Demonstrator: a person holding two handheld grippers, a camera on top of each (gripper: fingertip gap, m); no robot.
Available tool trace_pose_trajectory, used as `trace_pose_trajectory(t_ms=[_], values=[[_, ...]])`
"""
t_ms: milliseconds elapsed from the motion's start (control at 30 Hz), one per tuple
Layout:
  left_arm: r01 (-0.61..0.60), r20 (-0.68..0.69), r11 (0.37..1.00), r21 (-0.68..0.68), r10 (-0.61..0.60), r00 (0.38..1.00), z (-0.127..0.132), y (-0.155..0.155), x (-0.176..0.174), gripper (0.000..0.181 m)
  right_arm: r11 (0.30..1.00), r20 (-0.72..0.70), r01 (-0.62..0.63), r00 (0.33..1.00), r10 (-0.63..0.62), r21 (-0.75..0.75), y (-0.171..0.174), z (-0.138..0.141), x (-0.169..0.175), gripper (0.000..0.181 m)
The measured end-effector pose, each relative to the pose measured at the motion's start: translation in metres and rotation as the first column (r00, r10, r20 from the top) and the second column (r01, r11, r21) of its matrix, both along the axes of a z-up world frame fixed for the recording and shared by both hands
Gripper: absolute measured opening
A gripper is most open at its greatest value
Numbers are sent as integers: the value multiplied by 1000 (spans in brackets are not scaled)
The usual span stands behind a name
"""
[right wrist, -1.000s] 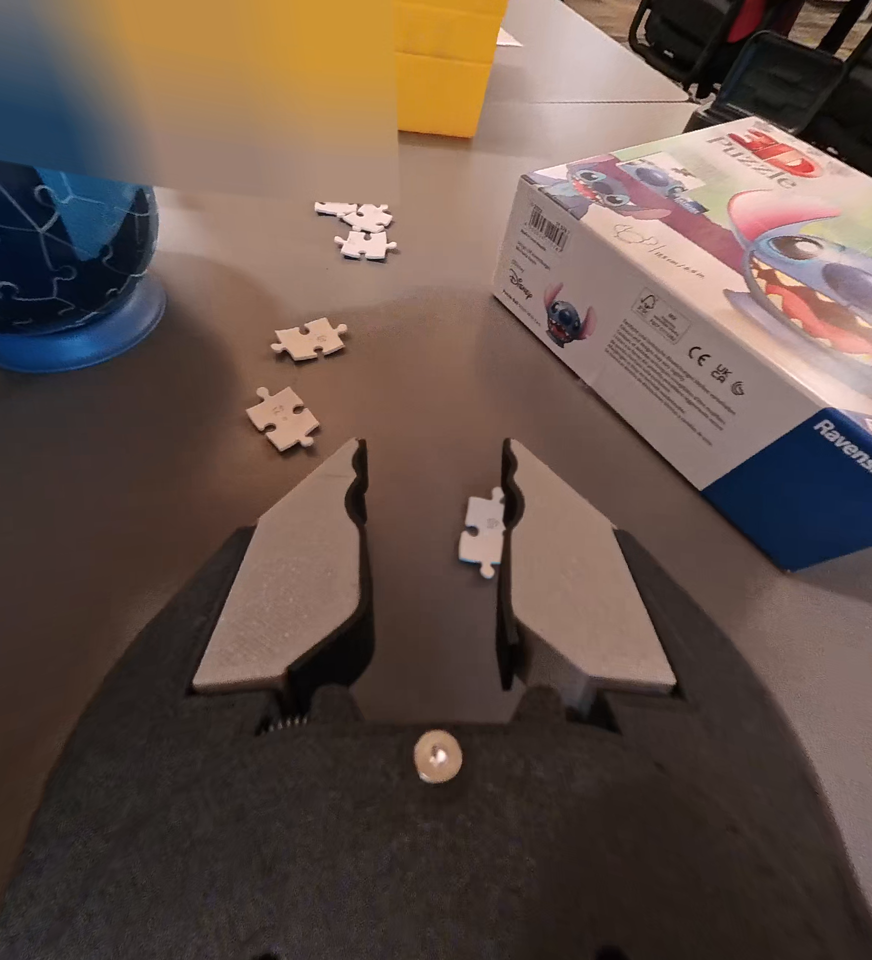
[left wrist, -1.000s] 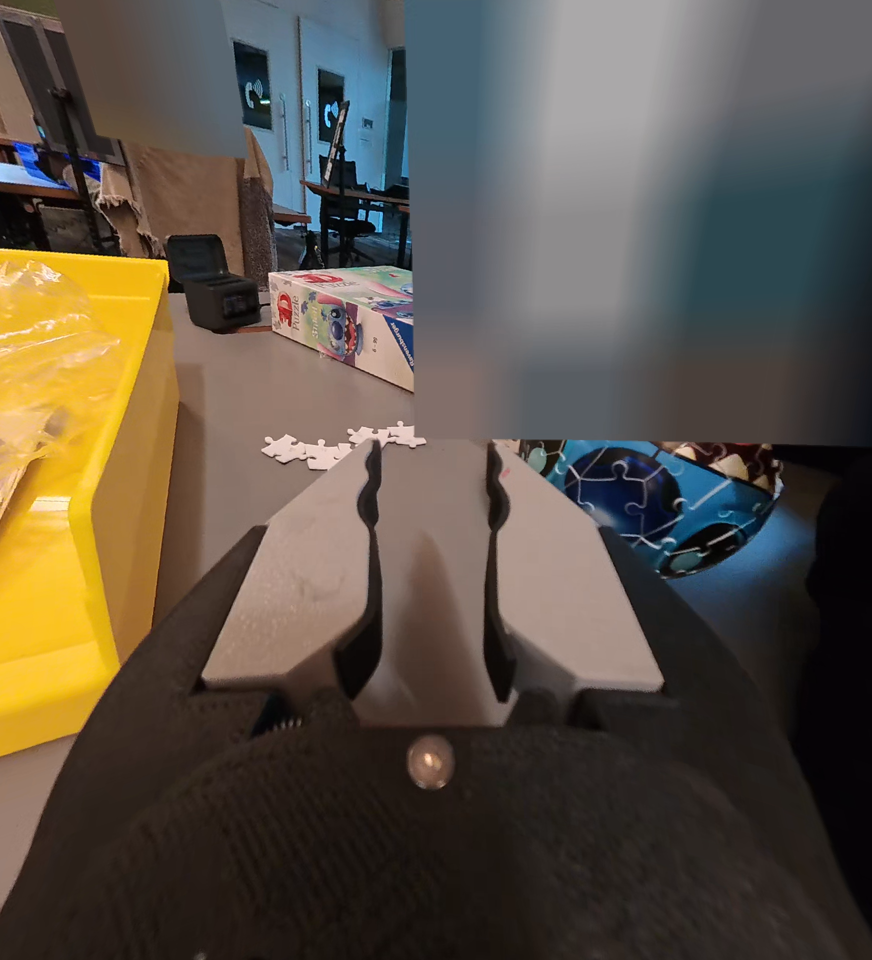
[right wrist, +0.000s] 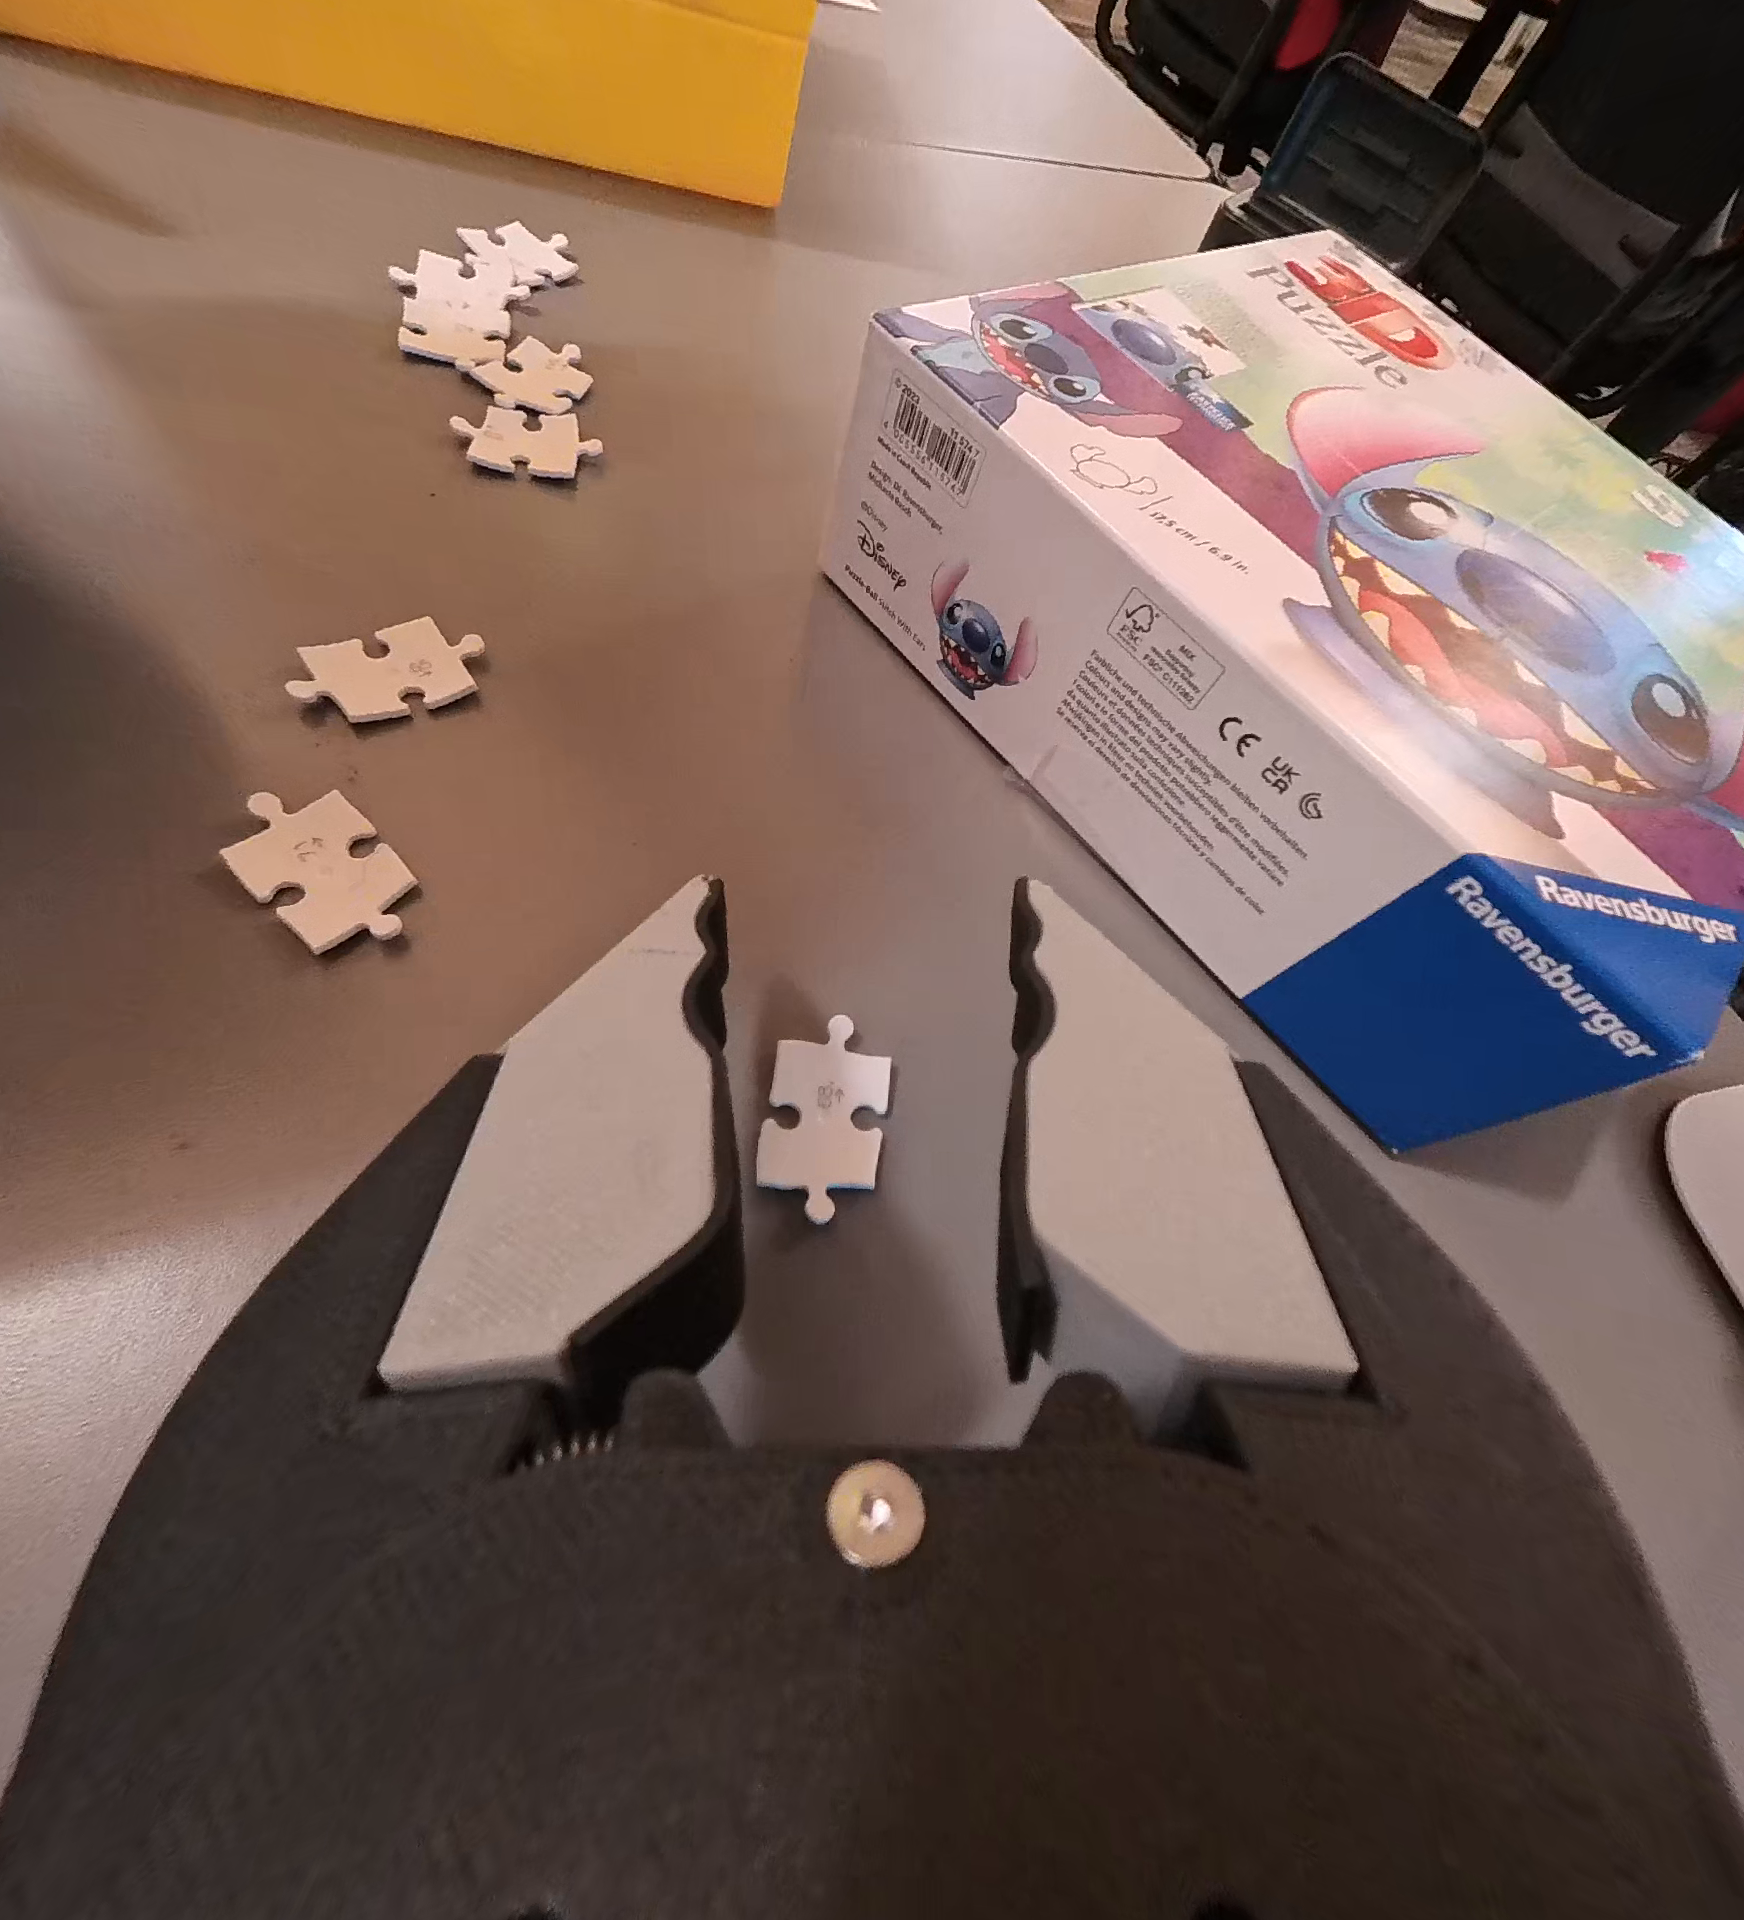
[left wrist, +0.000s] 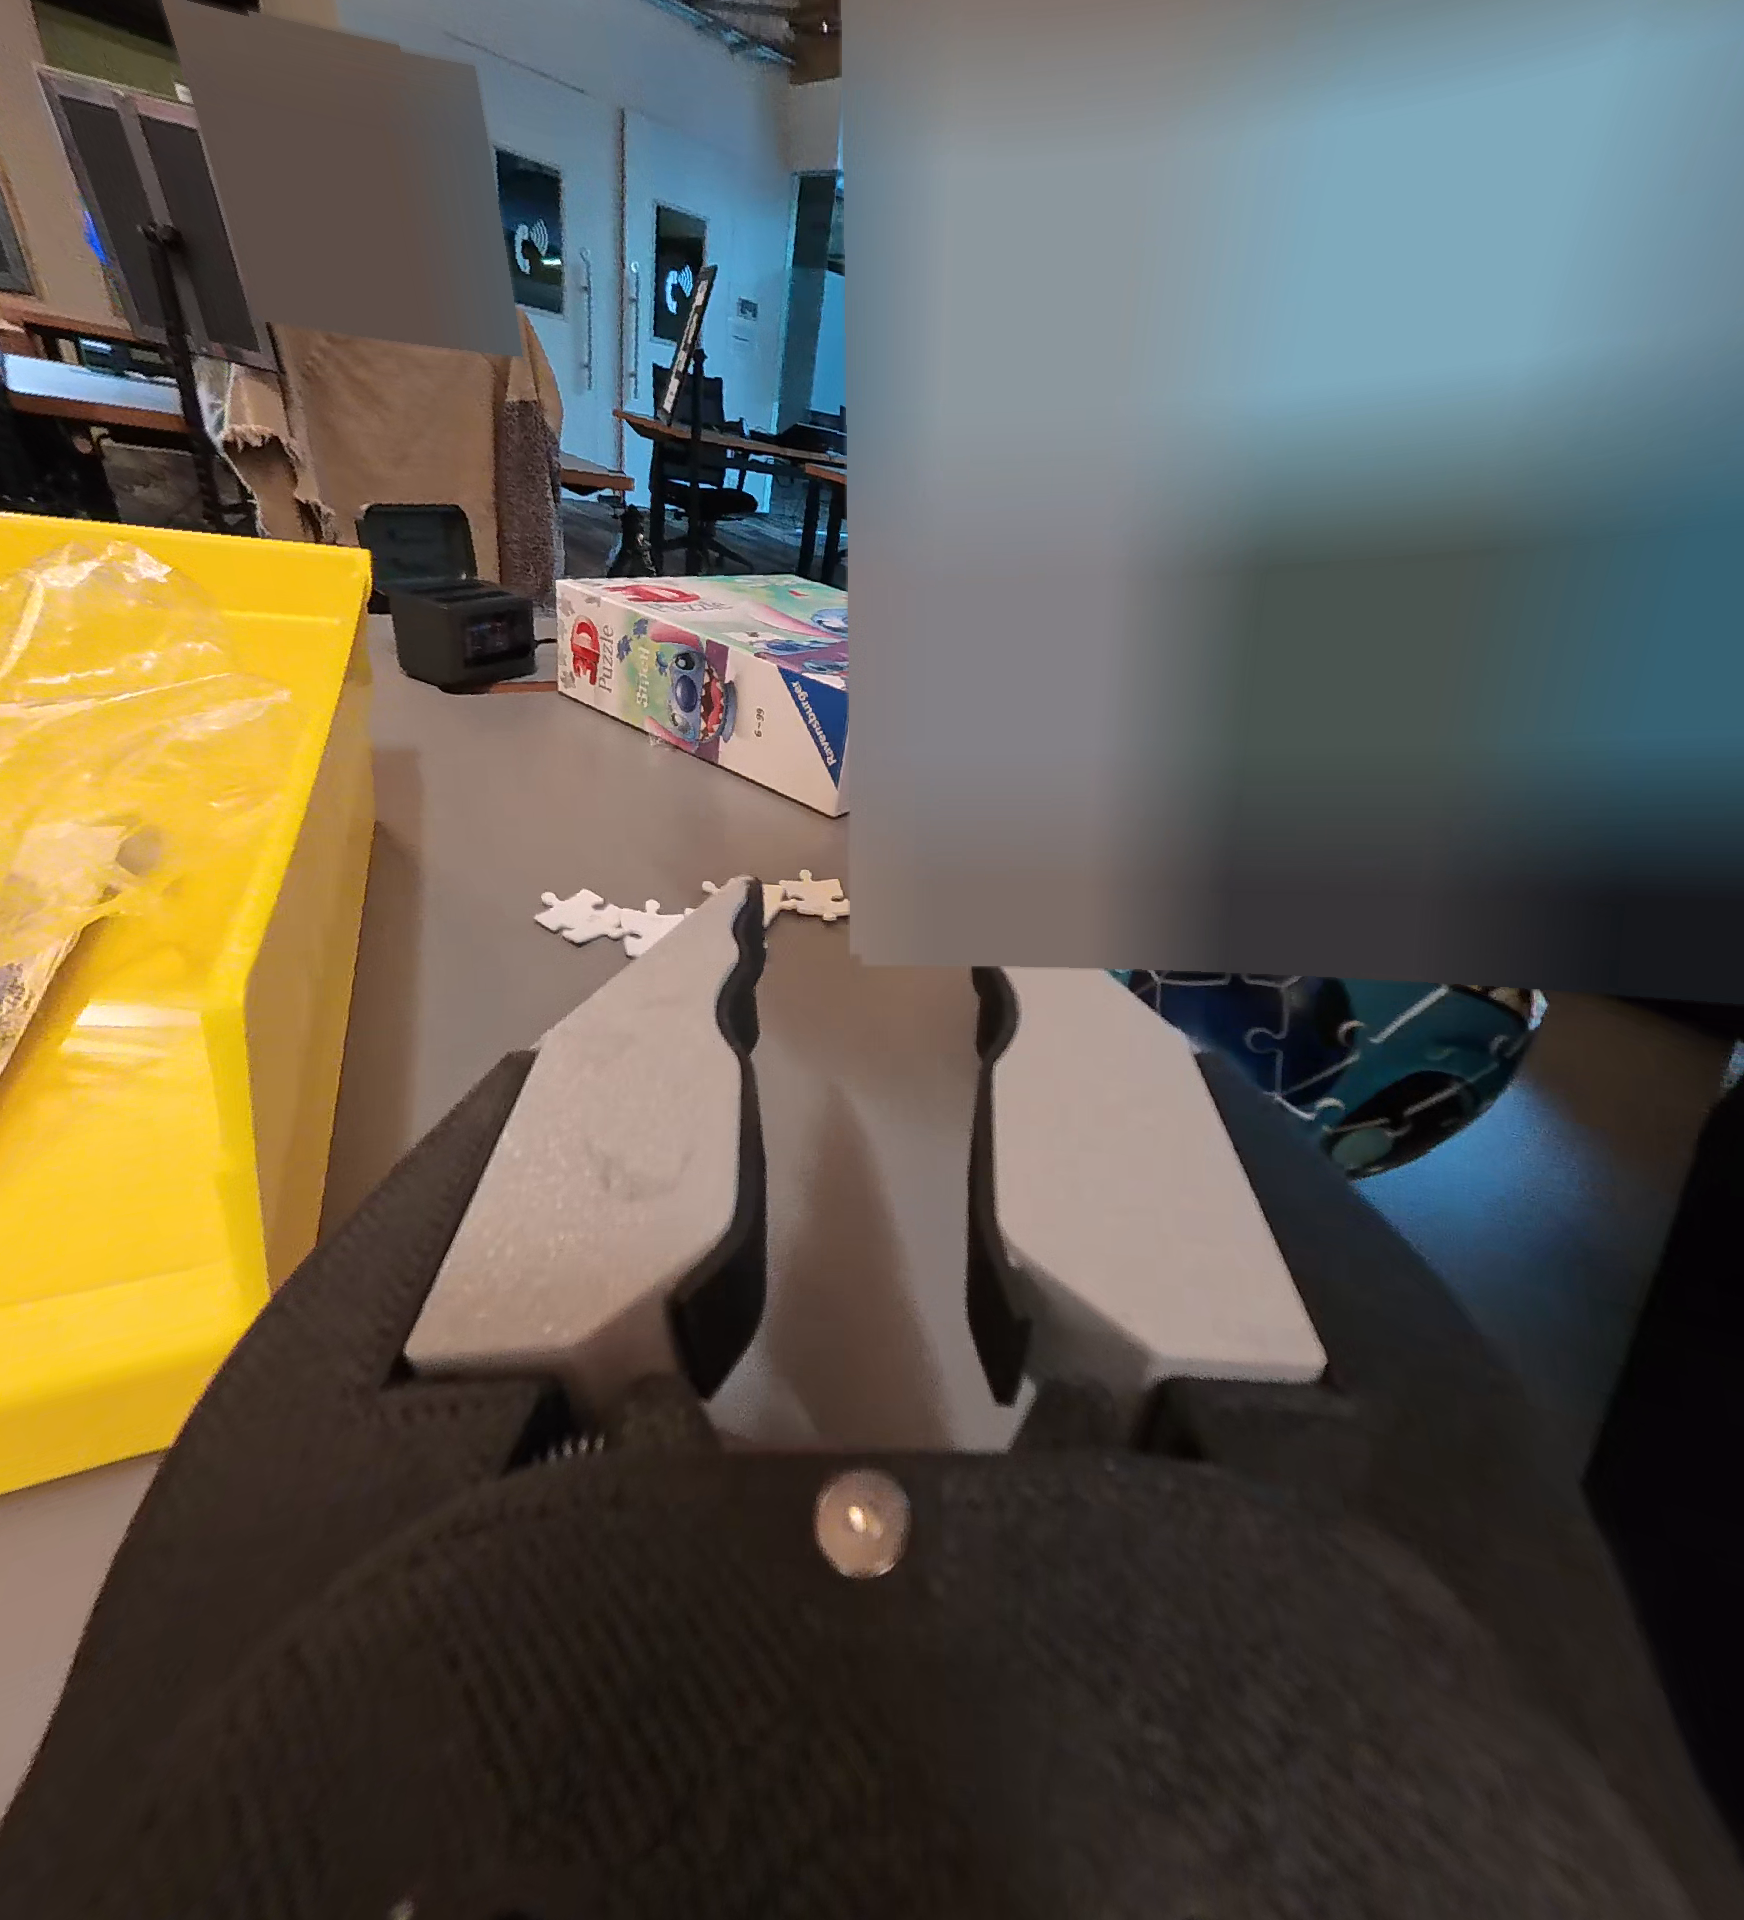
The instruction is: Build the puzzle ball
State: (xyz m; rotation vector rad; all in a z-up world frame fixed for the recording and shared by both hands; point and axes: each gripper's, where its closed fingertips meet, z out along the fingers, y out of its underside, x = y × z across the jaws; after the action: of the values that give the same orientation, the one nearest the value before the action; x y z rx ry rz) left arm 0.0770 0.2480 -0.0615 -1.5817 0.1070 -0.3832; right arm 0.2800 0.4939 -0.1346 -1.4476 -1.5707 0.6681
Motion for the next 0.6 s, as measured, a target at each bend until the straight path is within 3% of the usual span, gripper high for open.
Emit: trace_pose_trajectory(t_ms=[600], values=[[-32, -26, 999, 12, 32, 999, 1, 0, -1, 39, 995, 17, -43, 999, 44, -90, -10, -4, -1, 51]])
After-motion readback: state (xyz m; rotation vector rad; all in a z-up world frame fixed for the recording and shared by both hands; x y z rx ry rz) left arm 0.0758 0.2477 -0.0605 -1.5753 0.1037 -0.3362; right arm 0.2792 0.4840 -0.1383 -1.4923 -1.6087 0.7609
